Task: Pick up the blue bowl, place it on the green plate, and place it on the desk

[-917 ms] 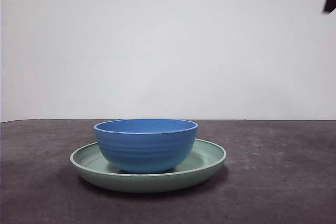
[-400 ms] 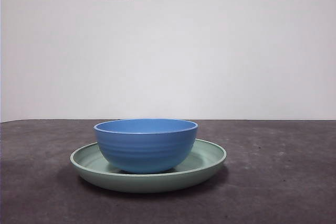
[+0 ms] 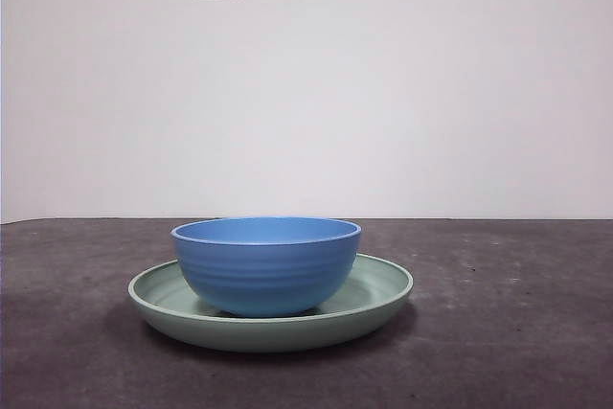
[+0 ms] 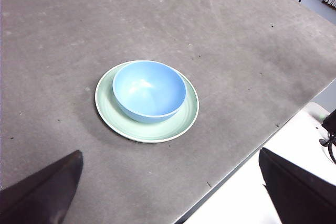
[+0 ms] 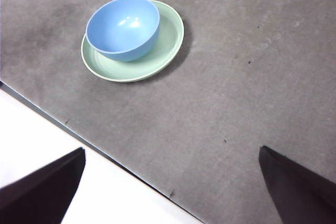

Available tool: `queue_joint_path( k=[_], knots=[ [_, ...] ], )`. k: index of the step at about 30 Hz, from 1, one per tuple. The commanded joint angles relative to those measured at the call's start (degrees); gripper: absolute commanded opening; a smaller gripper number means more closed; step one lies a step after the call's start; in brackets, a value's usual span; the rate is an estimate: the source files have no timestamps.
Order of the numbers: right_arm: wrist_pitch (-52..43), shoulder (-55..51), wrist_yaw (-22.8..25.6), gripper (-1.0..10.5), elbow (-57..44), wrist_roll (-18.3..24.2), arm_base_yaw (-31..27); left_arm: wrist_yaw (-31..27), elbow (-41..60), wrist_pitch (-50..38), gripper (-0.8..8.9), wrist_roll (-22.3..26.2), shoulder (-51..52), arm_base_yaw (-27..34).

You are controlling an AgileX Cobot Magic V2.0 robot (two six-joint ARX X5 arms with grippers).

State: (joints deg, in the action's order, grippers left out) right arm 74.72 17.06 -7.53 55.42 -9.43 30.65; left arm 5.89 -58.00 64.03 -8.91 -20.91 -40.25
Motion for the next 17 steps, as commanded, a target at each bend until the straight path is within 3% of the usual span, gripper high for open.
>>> queue_joint_path(
  k=[1,6,8,10,17],
  knots=[
    [-0.55,-0.04,0.02,6.3,0.37,-0.63,0.35,0.04,-0.76,-0.57,5.31,0.26,0.00,-0.26],
    [-0.98,-0.02,0.02,6.0,0.37,-0.63,0.35,0.04,-0.76,-0.57,4.88,0.28,0.00,-0.26],
    [-0.98,-0.02,0.02,3.8,0.37,-0.63,0.35,0.04,-0.76,-0.57,3.43,0.35,0.00,-0.26],
    [-1.01,-0.02,0.02,-0.1,0.37,-0.66,0.35,0.04,-0.76,-0.55,0.30,0.48,0.00,-0.26],
    [-1.40,-0.02,-0.09,0.3,0.39,-0.63,0.33,0.04,-0.76,-0.57,0.16,0.46,0.00,-0.26]
  ],
)
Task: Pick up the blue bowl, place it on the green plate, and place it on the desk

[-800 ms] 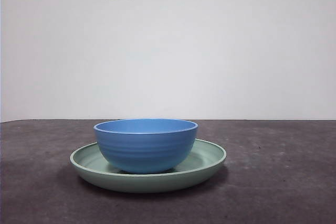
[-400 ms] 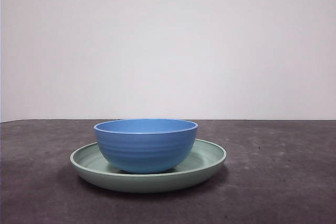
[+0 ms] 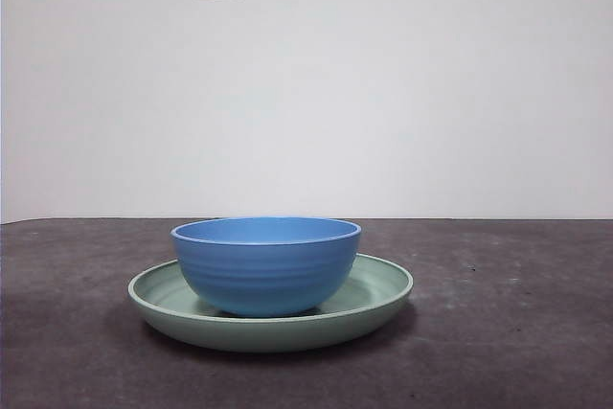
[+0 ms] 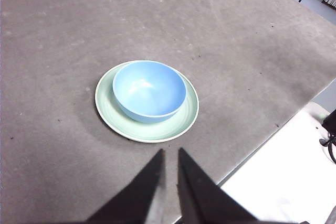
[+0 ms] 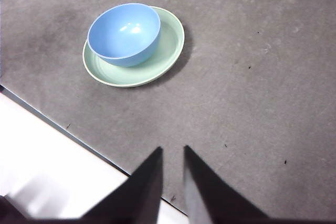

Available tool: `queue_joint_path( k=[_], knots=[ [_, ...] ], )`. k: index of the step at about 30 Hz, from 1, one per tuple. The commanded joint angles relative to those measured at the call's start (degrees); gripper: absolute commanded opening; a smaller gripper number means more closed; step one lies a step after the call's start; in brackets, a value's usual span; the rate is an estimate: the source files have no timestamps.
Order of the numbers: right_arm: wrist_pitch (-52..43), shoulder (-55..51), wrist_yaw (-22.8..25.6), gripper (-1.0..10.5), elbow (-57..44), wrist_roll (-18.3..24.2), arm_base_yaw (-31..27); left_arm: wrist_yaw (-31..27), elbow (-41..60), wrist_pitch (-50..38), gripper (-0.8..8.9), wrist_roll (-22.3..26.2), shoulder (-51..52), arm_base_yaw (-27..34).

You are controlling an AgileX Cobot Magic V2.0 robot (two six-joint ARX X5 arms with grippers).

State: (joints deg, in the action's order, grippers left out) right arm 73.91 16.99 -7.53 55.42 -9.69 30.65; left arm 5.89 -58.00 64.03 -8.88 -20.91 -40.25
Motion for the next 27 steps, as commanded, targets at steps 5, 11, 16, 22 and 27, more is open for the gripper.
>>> queue_joint_path(
  k=[5,11,16,22,27],
  knots=[
    [-0.61,0.04,0.07,0.3,0.39,-0.37,0.35,0.04,-0.76,-0.63,0.16,0.44,0.00,-0.26],
    [-0.61,0.04,0.07,0.3,0.39,-0.35,0.35,0.04,-0.79,-0.66,0.19,0.44,0.00,-0.26],
    [-0.61,0.04,0.07,0.3,0.39,-0.37,0.35,0.00,-0.70,-0.61,0.19,0.46,0.00,-0.37],
    [-0.61,0.04,0.07,0.3,0.39,-0.37,0.35,0.24,0.26,-1.42,0.19,0.46,0.00,6.03],
    [-0.61,0.04,0.07,0.3,0.39,-0.37,0.35,0.09,8.33,-9.99,0.20,0.76,1.51,16.48]
  ],
)
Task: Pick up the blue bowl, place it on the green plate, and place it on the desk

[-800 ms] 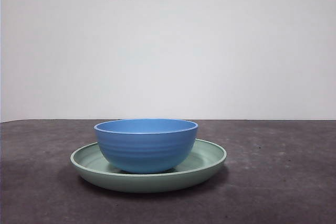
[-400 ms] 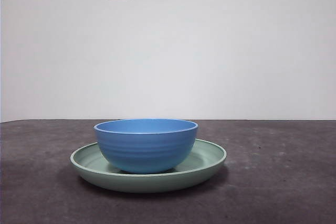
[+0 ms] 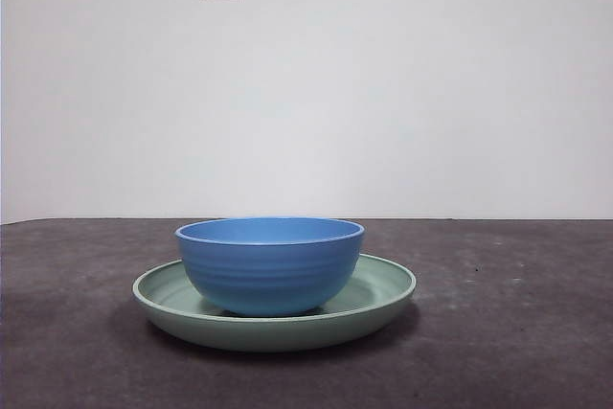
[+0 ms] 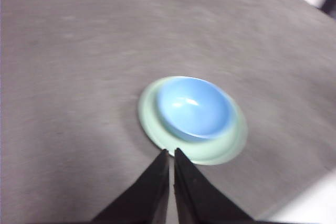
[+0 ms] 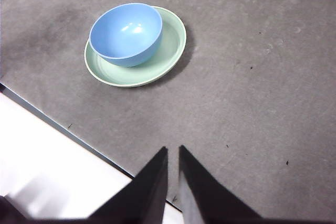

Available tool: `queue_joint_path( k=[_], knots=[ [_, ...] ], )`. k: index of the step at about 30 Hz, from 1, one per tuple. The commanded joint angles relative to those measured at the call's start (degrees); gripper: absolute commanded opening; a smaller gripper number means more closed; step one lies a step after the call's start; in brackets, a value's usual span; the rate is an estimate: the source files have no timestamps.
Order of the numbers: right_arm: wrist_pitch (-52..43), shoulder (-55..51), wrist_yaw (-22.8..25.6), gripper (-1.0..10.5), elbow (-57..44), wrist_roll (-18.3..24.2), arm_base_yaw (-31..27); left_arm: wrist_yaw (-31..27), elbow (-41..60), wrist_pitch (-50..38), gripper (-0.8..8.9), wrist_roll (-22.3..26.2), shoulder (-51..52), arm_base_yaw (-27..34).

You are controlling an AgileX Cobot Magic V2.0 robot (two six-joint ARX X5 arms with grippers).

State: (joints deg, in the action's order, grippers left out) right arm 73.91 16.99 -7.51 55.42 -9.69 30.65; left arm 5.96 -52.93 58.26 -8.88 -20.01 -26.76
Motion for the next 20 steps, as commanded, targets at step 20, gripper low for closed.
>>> queue_joint_path(
  k=[20],
  knots=[
    [-0.61,0.04,0.04,0.3,0.42,-0.37,0.35,-2.86,45.77,-57.83,0.19,4.35,11.52,23.10]
  ],
)
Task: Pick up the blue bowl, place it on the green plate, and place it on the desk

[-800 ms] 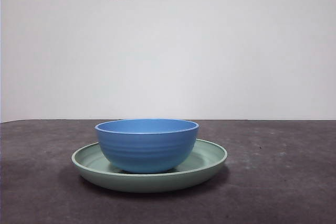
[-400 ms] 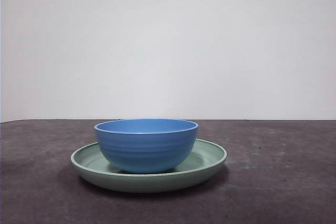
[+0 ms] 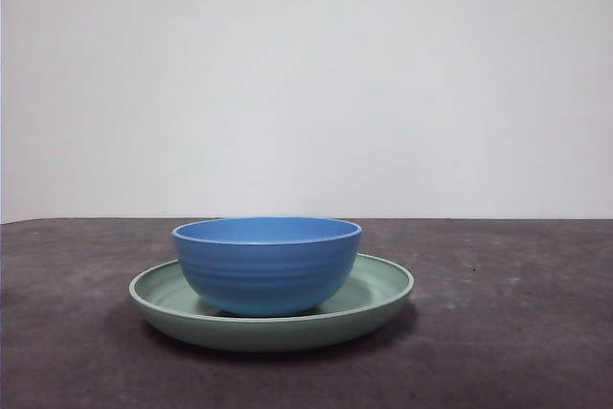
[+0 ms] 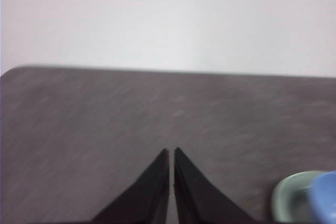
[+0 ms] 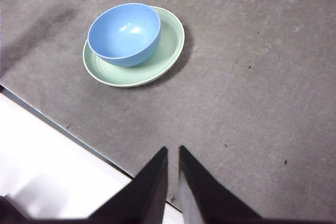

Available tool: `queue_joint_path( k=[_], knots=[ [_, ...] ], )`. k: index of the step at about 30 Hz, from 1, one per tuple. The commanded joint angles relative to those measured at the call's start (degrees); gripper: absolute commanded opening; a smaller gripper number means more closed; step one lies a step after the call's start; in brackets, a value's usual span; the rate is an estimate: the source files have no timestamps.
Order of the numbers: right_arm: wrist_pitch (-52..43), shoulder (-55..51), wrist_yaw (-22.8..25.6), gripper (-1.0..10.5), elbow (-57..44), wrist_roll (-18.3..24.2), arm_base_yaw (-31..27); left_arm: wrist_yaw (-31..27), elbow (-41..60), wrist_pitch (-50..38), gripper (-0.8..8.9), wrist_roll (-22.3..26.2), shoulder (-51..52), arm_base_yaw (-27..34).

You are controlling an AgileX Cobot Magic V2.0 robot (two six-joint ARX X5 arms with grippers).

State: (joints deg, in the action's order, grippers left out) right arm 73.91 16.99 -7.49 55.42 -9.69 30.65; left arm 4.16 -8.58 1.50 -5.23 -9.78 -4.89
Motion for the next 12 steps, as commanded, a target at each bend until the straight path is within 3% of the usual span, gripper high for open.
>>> queue_joint_path(
  k=[1,12],
  knots=[
    [-0.61,0.04,0.02,0.3,0.39,-0.37,0.35,-1.40,2.16,-1.07,0.19,0.70,1.95,1.92],
    [-0.61,0.04,0.02,0.3,0.39,-0.35,0.35,-1.44,6.03,3.13,0.19,0.70,6.91,5.29]
  ],
)
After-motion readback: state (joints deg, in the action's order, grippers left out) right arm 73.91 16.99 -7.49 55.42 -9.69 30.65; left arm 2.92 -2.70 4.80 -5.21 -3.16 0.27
